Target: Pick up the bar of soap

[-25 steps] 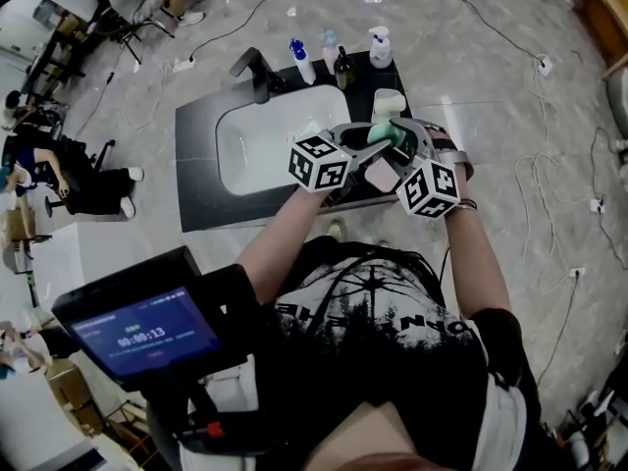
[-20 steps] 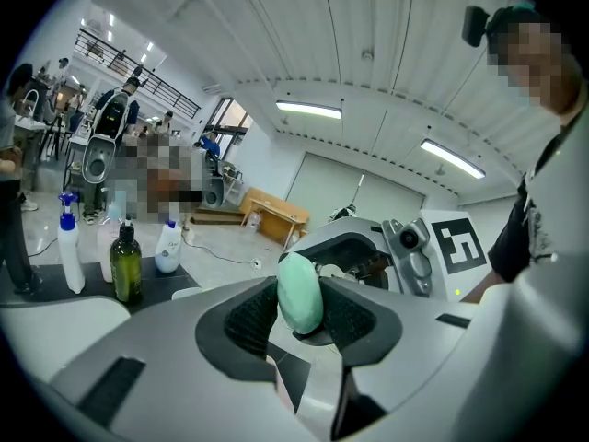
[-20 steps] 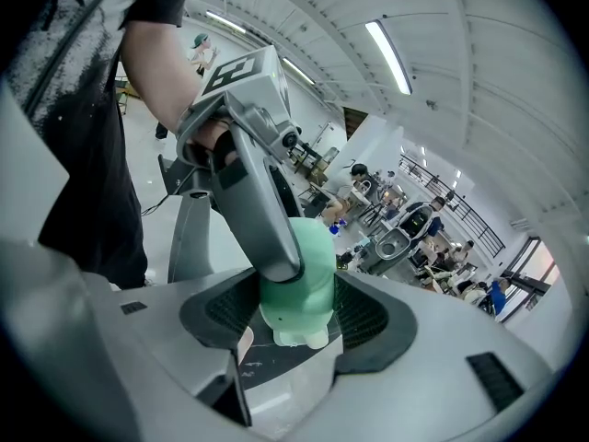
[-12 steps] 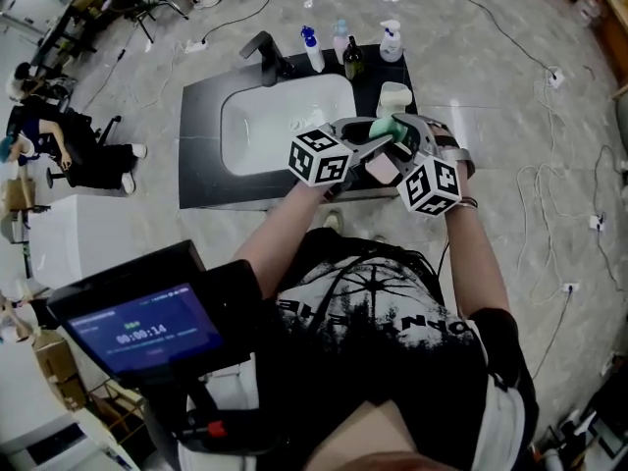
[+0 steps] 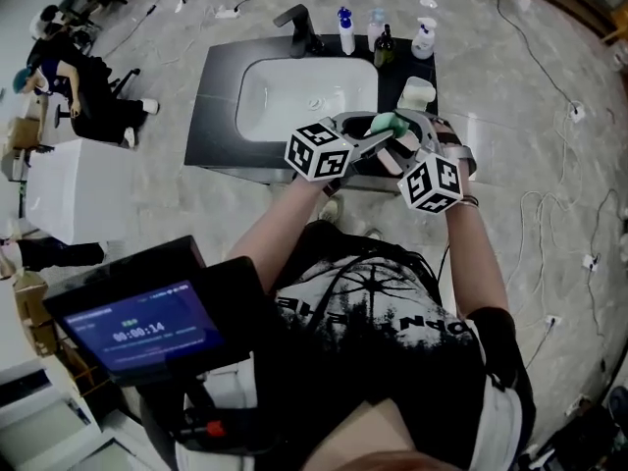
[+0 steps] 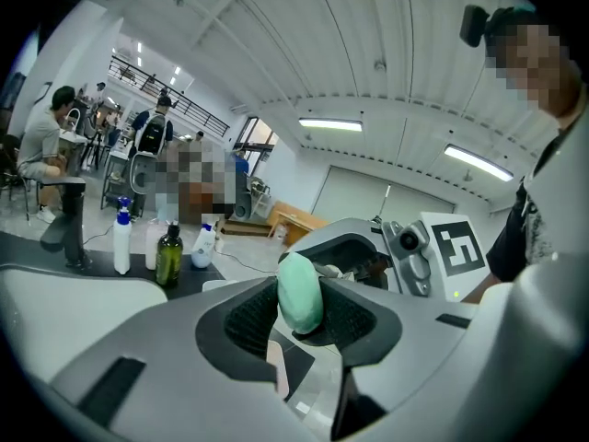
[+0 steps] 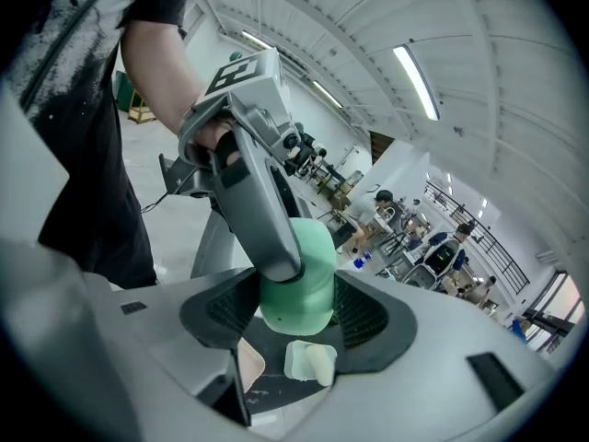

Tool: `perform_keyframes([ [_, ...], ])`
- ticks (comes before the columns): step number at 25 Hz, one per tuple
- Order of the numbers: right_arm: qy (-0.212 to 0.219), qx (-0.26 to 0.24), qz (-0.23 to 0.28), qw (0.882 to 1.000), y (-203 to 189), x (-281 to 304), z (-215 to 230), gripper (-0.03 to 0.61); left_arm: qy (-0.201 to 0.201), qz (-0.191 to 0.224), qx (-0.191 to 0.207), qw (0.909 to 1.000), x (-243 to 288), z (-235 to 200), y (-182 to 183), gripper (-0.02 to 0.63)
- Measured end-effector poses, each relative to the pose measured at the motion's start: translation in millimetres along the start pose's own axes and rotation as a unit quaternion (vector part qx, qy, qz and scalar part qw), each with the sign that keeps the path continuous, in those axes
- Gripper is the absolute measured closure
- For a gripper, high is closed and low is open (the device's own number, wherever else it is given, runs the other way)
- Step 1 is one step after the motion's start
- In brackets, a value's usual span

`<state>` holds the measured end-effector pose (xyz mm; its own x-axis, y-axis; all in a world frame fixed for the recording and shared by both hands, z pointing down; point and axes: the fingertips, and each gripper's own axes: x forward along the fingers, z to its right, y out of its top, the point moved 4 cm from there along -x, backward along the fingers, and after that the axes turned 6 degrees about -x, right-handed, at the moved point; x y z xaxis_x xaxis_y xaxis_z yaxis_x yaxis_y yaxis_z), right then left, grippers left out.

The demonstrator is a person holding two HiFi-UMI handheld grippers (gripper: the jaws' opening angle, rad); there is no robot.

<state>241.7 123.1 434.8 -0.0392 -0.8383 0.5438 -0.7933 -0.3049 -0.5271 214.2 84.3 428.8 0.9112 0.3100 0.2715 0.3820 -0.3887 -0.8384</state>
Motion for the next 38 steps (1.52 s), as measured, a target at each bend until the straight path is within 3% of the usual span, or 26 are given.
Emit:
perform_keyframes([
  [12,0.037,-0.041,0.049,0.997,66,50,-15,0.316,0.061,0.038,-0.02,0.9972,-78,-34,-8,0.468],
  [38,0.08,-0.096,0.12,0.985,294,231,-31,0.316,0.151,0.1,-0.045,0.9825,-331,-176,4,0.471],
])
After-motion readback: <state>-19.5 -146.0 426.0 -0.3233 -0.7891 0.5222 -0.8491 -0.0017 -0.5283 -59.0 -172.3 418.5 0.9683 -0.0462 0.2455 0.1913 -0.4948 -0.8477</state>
